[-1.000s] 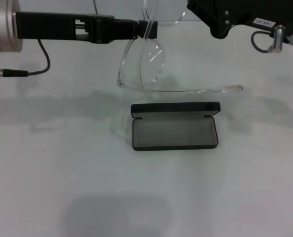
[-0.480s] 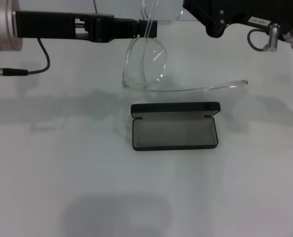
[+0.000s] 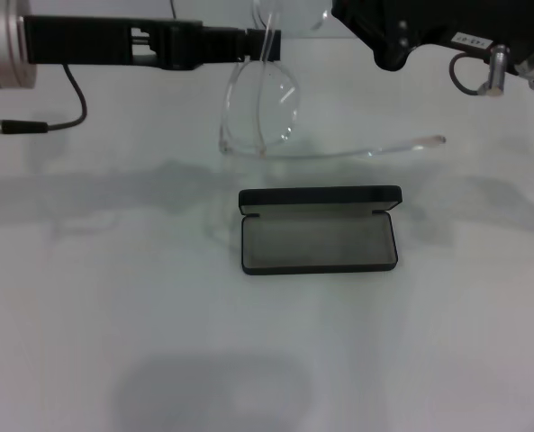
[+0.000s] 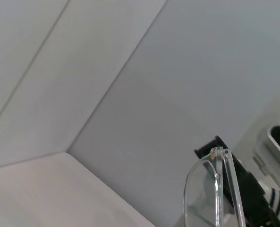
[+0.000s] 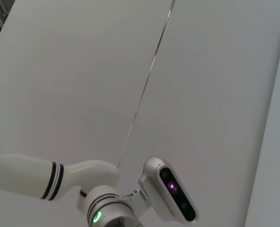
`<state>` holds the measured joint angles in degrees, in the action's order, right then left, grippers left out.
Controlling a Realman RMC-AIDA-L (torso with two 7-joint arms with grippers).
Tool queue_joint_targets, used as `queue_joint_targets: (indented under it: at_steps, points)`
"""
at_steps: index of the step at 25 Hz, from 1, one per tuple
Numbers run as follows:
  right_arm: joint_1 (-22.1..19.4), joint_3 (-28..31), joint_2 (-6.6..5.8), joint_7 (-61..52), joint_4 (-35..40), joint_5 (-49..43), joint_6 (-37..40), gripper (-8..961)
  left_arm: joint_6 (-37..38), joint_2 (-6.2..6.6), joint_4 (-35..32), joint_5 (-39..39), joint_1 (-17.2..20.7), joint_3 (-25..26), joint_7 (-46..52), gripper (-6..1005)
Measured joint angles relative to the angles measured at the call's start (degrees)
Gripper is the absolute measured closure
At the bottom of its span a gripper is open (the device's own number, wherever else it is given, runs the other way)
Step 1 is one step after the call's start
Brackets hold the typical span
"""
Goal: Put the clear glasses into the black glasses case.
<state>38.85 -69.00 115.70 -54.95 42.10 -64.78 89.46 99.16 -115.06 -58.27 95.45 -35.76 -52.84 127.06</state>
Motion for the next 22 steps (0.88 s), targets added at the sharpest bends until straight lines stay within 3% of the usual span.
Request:
queue_joint_targets:
  at_steps: [6,13,18,22]
  points:
    - [-1.5,0.3,-0.01,0.3,0.5,0.3,1.1,947,-0.9,0.4,0.5,0.1,0.3,4.7,-2.2,915]
    - [-3.1,0.4,-0.27,0.3,0.6,0.3,2.2,946,-1.0,0.23,2.8,-3.4,0.4,14.7,-7.5,916]
    - [-3.0,0.1,-0.38,0.4,0.3,0.0,2.4,946,-1.4,0.3,7.5,-11.1,0.3,16.4,-14.1,915]
    - [-2.8,-0.2,-0.37,0.4,0.2,-0.6,2.6,946,-2.2,0.21,10.6,-12.4,-0.2,16.4,-17.8,913]
